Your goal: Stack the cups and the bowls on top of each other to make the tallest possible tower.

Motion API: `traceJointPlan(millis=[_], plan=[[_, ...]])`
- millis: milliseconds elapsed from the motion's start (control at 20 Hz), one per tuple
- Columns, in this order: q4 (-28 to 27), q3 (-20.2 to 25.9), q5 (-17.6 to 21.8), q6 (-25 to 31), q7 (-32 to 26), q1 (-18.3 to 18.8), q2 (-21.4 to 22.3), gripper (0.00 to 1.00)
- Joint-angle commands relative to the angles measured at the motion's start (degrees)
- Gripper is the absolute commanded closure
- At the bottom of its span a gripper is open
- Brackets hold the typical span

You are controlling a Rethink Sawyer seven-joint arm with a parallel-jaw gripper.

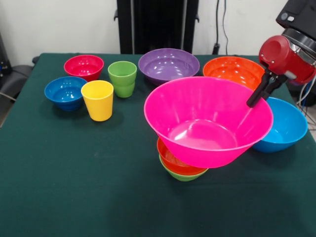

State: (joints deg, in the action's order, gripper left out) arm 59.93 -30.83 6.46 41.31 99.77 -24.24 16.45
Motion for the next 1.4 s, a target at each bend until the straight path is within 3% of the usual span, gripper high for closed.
traceJointPlan(millis=[50,300,700,1400], plan=[[3.6,5.8,3.7,-0.2,-0.9,1.6,0.6,1.0],[4.6,5.5,3.6,-2.0,0.9,1.7,0.5,1.0],[5.5,5.4,4.5,-0.6,-2.2,1.9,2.2,1.0],[7.0,6.3,5.7,-4.0,-1.9,3.6,2.6,1.0]])
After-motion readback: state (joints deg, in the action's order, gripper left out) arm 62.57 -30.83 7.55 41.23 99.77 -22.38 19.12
